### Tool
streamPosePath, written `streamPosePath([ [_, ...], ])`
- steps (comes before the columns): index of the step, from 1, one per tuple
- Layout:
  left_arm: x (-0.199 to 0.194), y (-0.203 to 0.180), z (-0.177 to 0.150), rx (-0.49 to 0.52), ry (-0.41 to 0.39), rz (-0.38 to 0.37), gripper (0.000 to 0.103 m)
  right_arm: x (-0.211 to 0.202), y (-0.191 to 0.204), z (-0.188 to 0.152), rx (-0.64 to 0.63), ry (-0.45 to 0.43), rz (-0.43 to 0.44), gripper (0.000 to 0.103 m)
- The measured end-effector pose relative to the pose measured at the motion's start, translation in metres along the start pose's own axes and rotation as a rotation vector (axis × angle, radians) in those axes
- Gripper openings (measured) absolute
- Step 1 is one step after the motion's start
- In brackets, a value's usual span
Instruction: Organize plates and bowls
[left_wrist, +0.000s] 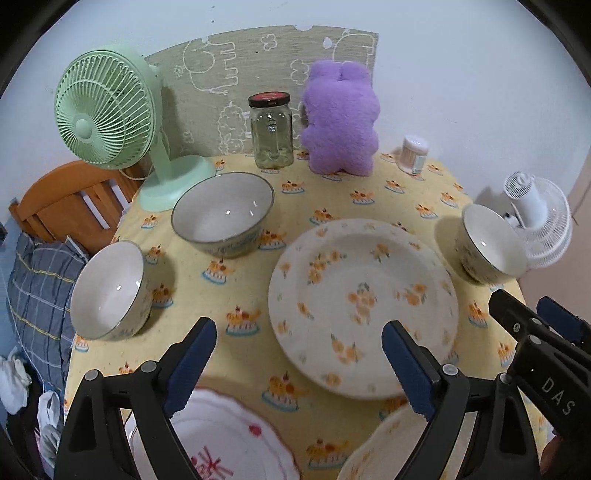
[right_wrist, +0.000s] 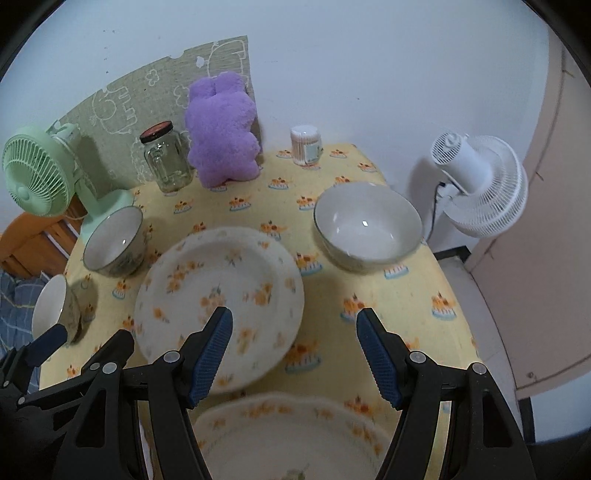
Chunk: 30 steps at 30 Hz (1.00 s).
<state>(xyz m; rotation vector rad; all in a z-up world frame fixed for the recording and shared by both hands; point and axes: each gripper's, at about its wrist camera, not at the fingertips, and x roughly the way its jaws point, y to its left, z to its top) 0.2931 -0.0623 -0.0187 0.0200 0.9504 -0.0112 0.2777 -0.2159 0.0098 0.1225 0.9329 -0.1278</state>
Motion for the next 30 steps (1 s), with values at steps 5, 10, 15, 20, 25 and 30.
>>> streamPosePath([
  [5, 0.026, -0.006, 0.014, -0.007, 0.011, 0.039, 0.092, 0.03, -0.004, 0.02, -0.002, 0.016, 0.029, 0.073],
  [10, 0.052, -0.008, 0.021, -0.028, 0.036, 0.037, 0.092, 0.058, -0.001, 0.032, -0.021, 0.034, 0.057, 0.073],
  [15, 0.08, -0.011, 0.02, -0.026, 0.078, 0.054, 0.092, 0.093, 0.005, 0.033, -0.027, 0.093, 0.081, 0.073],
  [20, 0.101, -0.013, 0.017, -0.03, 0.116, 0.064, 0.09, 0.118, 0.011, 0.028, -0.031, 0.135, 0.081, 0.073],
  [25, 0.115, -0.013, 0.014, -0.028, 0.152, 0.071, 0.088, 0.137, 0.014, 0.023, -0.027, 0.177, 0.086, 0.073],
  [30, 0.122, -0.014, 0.014, -0.024, 0.156, 0.067, 0.085, 0.147, 0.017, 0.022, -0.038, 0.195, 0.082, 0.073],
])
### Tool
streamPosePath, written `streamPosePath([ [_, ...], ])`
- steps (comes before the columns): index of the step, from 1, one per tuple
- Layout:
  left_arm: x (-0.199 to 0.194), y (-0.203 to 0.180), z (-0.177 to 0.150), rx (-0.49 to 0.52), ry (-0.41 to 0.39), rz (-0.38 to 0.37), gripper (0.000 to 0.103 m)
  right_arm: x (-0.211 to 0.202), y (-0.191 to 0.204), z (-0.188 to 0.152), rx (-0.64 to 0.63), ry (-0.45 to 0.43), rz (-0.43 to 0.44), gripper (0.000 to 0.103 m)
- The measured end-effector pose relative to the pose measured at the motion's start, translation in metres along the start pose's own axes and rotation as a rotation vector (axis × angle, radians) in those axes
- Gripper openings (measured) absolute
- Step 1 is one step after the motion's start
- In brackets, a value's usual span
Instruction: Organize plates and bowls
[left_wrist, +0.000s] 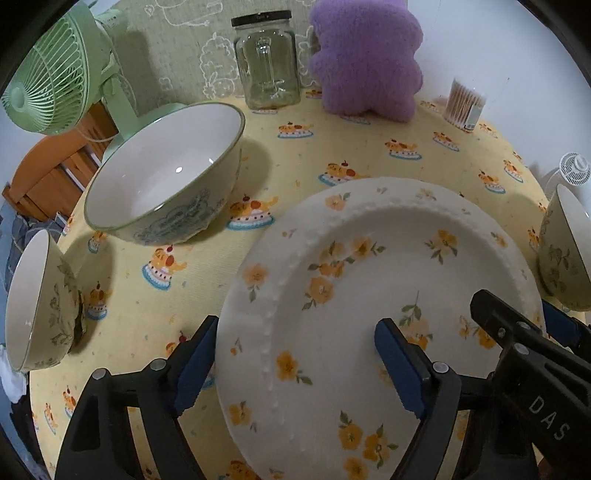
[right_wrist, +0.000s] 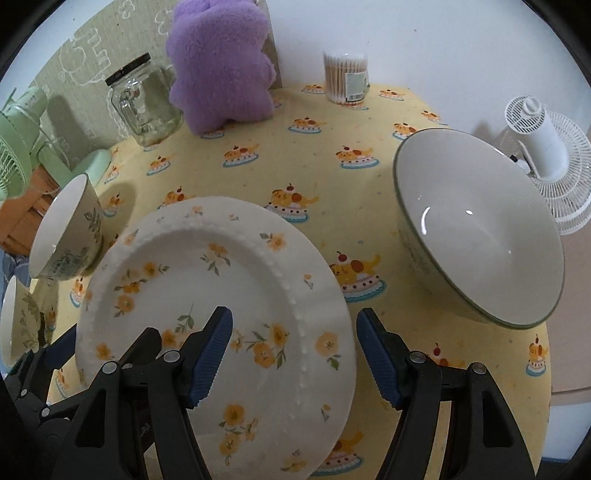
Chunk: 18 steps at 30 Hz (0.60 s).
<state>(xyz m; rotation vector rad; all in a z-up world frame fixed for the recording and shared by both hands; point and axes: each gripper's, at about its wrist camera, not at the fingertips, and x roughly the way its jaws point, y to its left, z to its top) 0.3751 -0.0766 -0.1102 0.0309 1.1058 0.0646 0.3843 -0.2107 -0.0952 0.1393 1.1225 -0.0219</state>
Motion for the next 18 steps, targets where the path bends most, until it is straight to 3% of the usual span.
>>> streamPosePath([
  [18, -0.0003, -0.0018, 0.0011, 0.029, 0.029, -0.019, 0.084, 0.0102, 0.008, 0.0062, -0.009, 0.052, -0.037, 0.07],
])
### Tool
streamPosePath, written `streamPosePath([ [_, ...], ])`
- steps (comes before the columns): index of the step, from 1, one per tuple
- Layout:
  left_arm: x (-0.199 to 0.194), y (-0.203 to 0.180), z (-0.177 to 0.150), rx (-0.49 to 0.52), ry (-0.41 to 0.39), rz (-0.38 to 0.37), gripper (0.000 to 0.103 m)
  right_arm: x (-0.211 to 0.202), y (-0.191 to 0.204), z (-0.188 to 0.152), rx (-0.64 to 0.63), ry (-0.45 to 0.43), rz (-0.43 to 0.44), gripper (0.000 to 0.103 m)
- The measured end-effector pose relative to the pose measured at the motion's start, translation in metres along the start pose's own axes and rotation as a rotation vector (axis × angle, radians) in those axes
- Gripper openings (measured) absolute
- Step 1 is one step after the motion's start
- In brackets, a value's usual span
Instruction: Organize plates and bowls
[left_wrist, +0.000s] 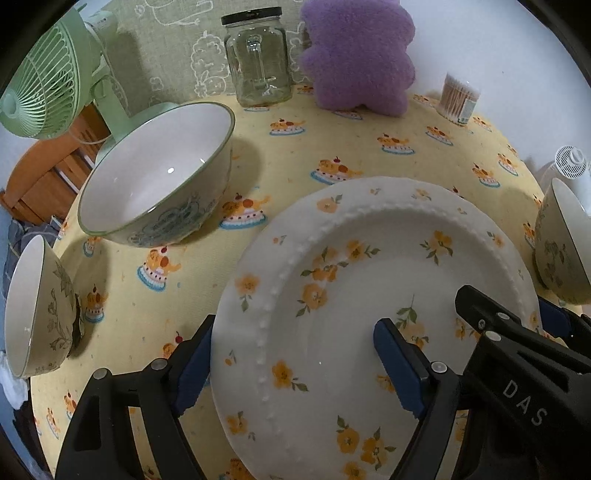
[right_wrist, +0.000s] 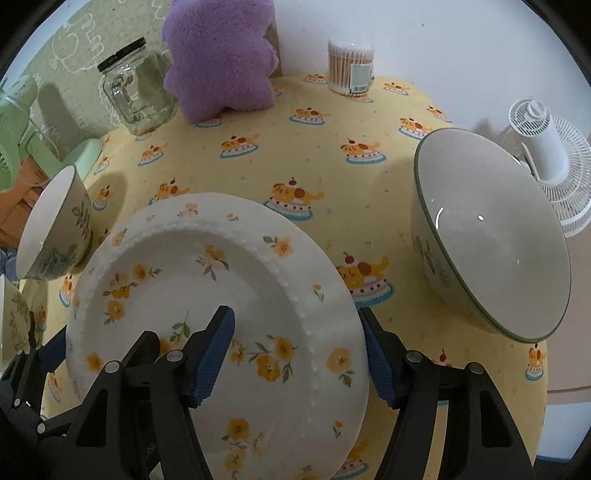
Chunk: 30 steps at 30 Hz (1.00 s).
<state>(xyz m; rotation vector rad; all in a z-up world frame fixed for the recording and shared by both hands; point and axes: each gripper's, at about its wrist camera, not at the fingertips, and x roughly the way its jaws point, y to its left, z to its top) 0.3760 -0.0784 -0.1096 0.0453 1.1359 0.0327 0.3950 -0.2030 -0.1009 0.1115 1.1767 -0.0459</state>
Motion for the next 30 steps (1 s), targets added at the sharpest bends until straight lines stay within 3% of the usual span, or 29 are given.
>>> streamPosePath([
  [15, -0.012, 0.003, -0.001, -0.009, 0.008, 0.003, 0.082, -0.005, 0.002, -0.003, 0.007, 0.029, -0.02, 0.07],
  [30, -0.064, 0.012, 0.003, -0.014, -0.061, 0.017, 0.082, -0.06, 0.01, -0.004, -0.013, -0.041, 0.017, 0.07],
])
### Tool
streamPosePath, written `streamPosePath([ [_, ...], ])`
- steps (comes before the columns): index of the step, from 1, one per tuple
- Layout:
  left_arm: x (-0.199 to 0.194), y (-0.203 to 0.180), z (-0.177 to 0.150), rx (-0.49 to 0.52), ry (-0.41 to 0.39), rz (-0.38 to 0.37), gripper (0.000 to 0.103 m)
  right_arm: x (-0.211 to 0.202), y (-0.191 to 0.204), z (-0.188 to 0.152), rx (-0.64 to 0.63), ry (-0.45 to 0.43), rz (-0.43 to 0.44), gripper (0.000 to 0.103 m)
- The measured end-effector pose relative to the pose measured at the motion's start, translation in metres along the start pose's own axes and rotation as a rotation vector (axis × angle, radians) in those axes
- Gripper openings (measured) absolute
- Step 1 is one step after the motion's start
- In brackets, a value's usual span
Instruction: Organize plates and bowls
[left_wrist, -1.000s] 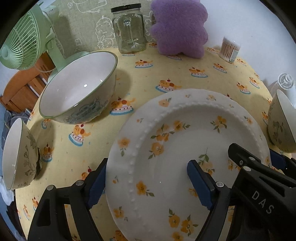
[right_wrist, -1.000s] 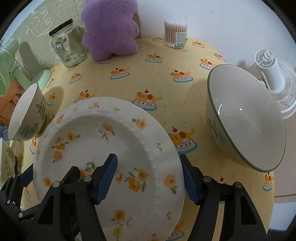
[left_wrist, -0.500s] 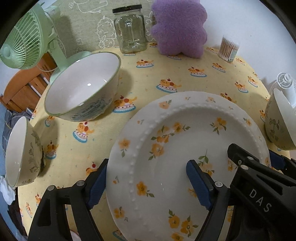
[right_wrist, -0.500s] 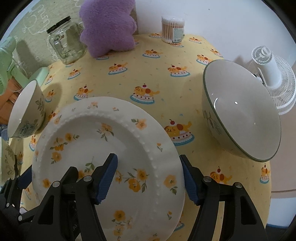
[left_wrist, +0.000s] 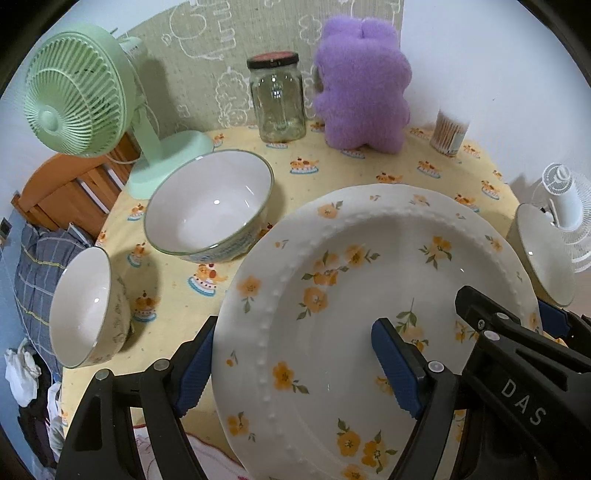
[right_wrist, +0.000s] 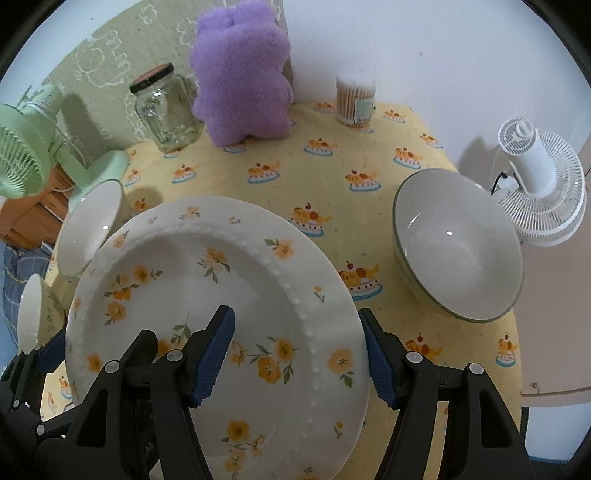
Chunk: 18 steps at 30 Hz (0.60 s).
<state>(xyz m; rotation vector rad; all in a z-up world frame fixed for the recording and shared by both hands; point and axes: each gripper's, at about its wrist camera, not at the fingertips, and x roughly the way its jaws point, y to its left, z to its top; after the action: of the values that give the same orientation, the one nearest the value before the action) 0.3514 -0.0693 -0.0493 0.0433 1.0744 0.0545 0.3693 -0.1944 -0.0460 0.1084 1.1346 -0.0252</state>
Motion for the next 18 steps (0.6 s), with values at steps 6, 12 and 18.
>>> streamPosePath([
  [6, -0.024, 0.004, -0.009, 0.027, -0.025, -0.03, 0.082, -0.027, 0.002, -0.009, 0.009, -0.017, -0.018, 0.07],
  [12, -0.047, 0.006, -0.027, 0.076, -0.04, -0.078, 0.082, -0.058, 0.003, -0.03, 0.032, -0.036, -0.069, 0.07],
  [18, -0.066, 0.008, -0.048, 0.139, -0.044, -0.13, 0.082, -0.086, 0.002, -0.062, 0.059, -0.047, -0.118, 0.07],
])
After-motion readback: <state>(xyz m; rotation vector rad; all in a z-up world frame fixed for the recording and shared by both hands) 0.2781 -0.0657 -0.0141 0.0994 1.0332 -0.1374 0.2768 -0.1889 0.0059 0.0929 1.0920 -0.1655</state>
